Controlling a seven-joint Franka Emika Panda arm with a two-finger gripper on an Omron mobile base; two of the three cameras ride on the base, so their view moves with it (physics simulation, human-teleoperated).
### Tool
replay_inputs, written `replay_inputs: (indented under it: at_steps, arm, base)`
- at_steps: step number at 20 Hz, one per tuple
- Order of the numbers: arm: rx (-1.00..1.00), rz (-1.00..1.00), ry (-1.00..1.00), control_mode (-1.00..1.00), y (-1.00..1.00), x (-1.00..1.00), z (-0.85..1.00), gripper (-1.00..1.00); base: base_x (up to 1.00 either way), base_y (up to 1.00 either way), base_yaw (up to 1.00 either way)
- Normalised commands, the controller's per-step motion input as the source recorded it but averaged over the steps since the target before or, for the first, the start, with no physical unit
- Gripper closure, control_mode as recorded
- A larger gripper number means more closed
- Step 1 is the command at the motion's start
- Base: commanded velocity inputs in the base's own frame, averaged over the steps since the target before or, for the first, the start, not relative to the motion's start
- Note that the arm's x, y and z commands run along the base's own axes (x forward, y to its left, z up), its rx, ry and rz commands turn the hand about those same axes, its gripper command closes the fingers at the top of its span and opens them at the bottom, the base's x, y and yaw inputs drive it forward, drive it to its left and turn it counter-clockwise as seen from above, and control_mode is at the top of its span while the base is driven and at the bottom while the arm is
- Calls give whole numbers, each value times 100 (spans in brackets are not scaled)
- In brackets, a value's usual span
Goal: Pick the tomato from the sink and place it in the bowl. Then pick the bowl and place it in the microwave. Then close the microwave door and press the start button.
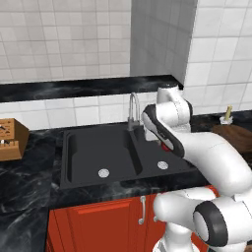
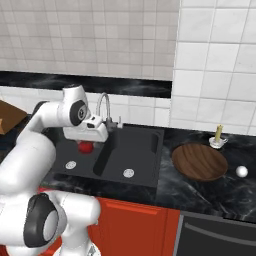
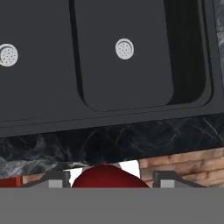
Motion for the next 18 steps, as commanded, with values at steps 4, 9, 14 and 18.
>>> replay_inputs:
  at_steps: [4,9,14,18]
  arm:
    - [4,-17,0,-100,-100,14,18,100]
    - [0,-16,0,-100,-100,43,11,100]
    - [-5,-17,0,-100,-100,48,0,100]
    - [-7,-14,-3,-100,-100,39,0,100]
  base:
    - [0,0,0]
    - [0,0,0]
    - [0,0,0]
    - [0,0,0]
